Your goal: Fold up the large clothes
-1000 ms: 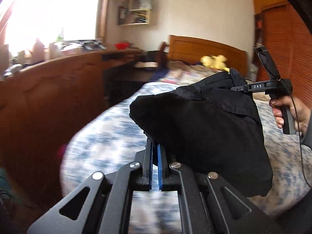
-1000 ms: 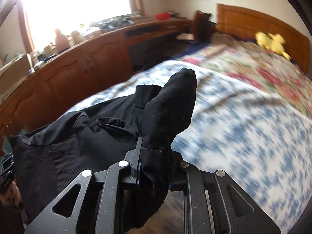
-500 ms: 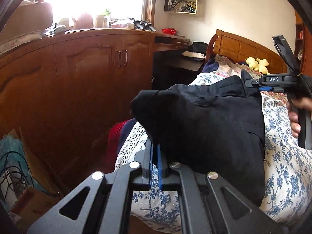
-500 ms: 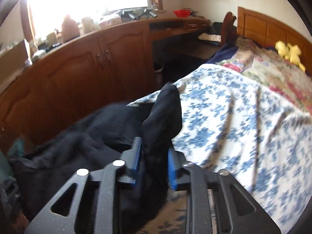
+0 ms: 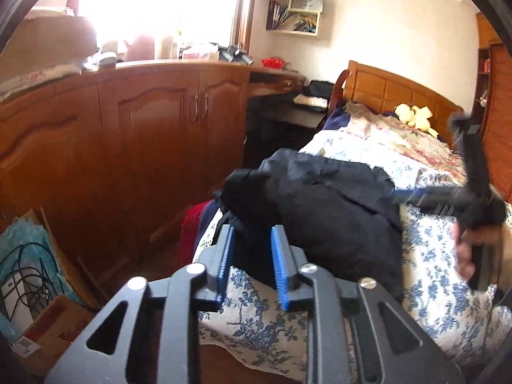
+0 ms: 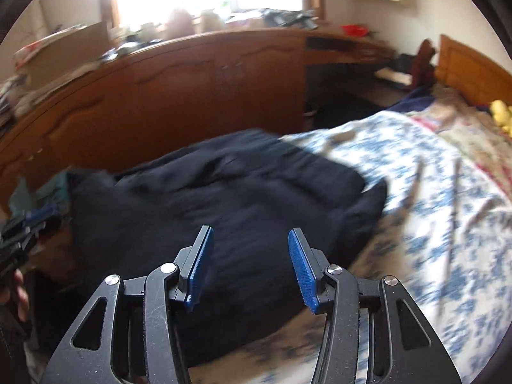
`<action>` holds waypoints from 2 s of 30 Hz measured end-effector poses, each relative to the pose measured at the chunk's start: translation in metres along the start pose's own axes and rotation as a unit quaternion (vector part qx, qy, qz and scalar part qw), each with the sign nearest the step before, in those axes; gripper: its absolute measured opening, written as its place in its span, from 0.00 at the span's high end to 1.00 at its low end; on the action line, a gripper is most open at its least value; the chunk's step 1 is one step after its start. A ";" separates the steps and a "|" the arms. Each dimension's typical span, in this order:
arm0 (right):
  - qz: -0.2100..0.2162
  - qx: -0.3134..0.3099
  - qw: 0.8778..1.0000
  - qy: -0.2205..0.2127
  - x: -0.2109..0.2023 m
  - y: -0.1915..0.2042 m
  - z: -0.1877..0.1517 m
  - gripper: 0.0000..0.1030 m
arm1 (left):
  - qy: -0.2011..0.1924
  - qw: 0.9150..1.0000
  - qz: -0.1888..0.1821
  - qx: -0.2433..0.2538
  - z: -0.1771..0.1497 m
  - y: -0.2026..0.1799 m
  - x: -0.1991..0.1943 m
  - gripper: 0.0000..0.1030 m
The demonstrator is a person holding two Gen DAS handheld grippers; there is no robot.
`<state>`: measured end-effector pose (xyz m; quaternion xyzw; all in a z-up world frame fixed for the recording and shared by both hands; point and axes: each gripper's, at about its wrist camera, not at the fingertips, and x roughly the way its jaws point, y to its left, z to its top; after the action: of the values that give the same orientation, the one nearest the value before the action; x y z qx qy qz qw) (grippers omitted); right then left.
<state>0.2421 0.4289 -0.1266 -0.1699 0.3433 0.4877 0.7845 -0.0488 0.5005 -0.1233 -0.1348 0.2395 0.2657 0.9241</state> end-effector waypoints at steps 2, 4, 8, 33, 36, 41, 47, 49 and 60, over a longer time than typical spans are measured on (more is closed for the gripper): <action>0.018 -0.012 0.999 0.047 0.023 0.013 -0.012 0.52 | -0.009 1.000 -0.002 0.009 0.006 -0.005 -0.008 0.71; -0.008 -0.036 0.998 0.048 0.033 0.023 -0.024 0.52 | -0.016 1.000 -0.003 0.022 0.012 -0.013 -0.018 0.66; -0.005 -0.019 0.999 0.035 0.024 0.020 -0.029 0.52 | -0.027 0.999 -0.015 0.043 0.022 -0.030 -0.035 0.65; -0.092 0.042 0.990 -0.101 -0.236 -0.072 -0.103 0.35 | -0.055 0.981 -0.138 0.126 0.055 -0.234 -0.075 0.48; -0.109 0.055 0.986 -0.114 -0.268 -0.085 -0.124 0.29 | -0.038 0.979 -0.152 0.132 0.051 -0.264 -0.075 0.48; -0.142 0.079 0.980 -0.117 -0.311 -0.104 -0.164 0.23 | -0.002 0.975 -0.180 0.127 0.035 -0.309 -0.070 0.48; -0.184 0.108 0.970 -0.119 -0.355 -0.129 -0.218 0.21 | 0.030 0.968 -0.209 0.139 0.007 -0.363 -0.069 0.48; -0.200 0.118 0.966 -0.117 -0.368 -0.136 -0.235 0.21 | 0.038 0.964 -0.228 0.133 -0.003 -0.373 -0.072 0.48; -0.261 0.180 0.939 -0.129 -0.432 -0.143 -0.312 0.16 | 0.076 0.954 -0.238 0.163 -0.053 -0.434 -0.094 0.48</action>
<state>0.1276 -0.1059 -0.0522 -0.0453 0.2645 0.2133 0.9394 0.1029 0.0842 -0.0671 -0.0550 0.3097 -0.0161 0.9491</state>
